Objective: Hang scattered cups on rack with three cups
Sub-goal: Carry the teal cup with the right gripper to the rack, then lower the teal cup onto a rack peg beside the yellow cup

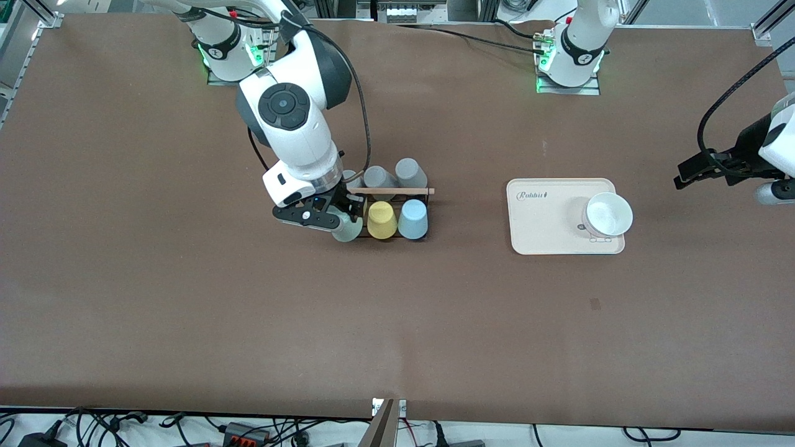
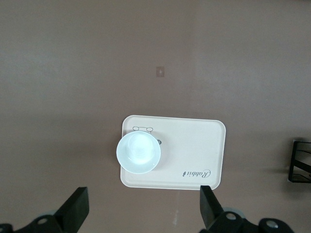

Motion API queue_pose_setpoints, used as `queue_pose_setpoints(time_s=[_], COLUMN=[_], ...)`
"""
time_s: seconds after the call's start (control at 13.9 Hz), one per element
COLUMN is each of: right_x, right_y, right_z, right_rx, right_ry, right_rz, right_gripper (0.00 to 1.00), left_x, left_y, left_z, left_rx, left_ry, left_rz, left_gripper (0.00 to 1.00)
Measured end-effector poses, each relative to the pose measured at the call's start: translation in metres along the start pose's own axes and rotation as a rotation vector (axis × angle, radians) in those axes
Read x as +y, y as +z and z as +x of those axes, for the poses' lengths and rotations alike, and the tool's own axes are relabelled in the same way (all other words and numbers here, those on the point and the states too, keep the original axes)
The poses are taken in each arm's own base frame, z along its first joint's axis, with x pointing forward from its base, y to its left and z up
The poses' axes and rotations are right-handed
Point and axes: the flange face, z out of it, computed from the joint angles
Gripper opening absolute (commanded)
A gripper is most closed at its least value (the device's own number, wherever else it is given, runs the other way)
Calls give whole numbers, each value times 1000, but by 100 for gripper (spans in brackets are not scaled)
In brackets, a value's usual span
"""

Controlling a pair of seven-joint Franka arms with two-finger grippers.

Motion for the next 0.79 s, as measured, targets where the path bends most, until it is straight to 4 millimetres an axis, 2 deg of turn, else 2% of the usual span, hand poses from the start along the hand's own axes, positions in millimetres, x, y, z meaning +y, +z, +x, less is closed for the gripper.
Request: queue_pose_setpoints(time_s=[0.79], right_x=[5], right_y=[12], right_z=[-10], right_rx=[-66], right_ry=[-3], right_rz=[-68], right_gripper=[7], left_x=[1], left_y=[-2], left_z=[2], left_rx=[17], left_ry=[2], left_rz=[-1], left_gripper=[100])
